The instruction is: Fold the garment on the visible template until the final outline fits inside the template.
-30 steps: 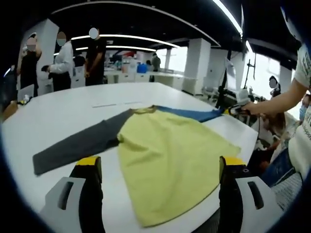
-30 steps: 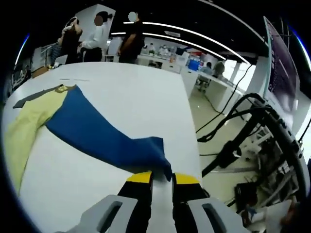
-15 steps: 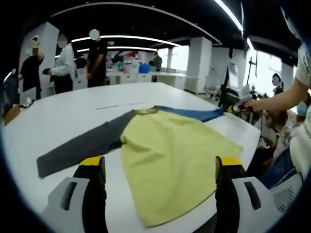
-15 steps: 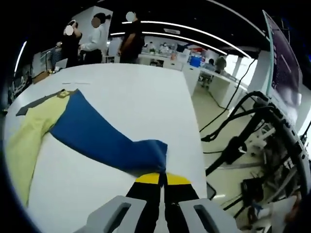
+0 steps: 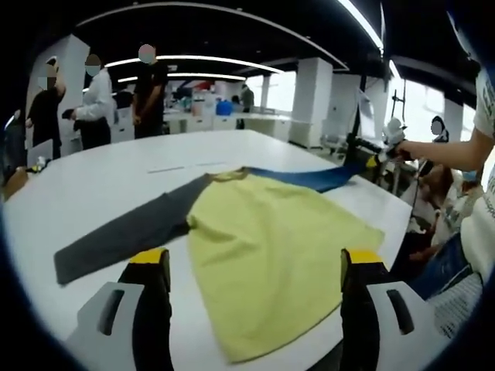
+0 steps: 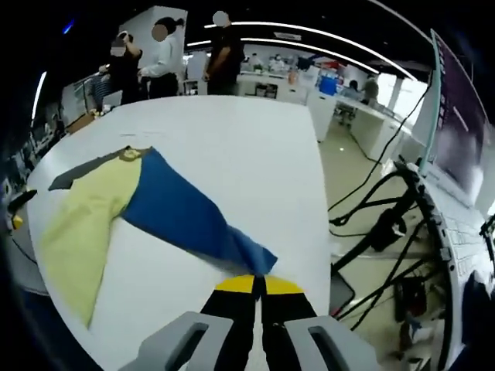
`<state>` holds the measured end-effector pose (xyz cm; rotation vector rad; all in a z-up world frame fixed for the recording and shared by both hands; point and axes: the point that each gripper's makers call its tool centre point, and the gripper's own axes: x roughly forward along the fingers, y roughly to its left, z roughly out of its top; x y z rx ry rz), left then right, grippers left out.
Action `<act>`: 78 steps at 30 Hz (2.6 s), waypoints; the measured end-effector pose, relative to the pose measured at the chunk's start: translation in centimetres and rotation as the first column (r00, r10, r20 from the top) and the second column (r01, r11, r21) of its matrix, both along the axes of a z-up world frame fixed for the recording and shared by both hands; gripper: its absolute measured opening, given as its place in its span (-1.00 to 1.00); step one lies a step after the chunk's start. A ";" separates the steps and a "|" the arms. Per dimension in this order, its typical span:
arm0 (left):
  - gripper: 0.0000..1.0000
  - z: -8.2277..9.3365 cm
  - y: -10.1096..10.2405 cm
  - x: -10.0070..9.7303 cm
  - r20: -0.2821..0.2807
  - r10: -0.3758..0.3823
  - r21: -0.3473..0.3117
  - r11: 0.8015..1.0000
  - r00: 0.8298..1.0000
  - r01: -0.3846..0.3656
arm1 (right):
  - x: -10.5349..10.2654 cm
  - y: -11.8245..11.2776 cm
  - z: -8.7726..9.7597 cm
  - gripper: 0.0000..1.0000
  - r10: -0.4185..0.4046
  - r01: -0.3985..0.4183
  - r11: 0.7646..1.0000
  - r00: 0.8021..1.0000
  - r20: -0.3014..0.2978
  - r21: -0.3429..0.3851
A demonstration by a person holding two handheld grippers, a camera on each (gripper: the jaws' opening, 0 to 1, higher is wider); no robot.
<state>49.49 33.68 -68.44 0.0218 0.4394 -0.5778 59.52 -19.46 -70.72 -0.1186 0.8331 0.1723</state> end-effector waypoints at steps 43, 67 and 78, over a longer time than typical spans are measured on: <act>0.66 -0.2 0.3 0.3 -0.014 0.016 0.026 1.000 1.000 -0.016 | 12.6 2.3 -3.6 -1.00 0.056 -0.060 0.998 0.994 -0.091 -0.034; 0.66 -0.2 1.1 0.7 -0.008 0.046 0.045 0.998 0.999 -0.045 | 13.5 -2.0 -5.8 -0.56 0.035 -0.044 0.993 0.996 -0.088 -0.108; 0.67 0.0 1.2 0.5 -0.002 0.037 0.066 0.997 0.999 -0.037 | 11.6 -1.8 -7.0 -0.53 0.025 -0.031 0.998 0.991 -0.132 -0.047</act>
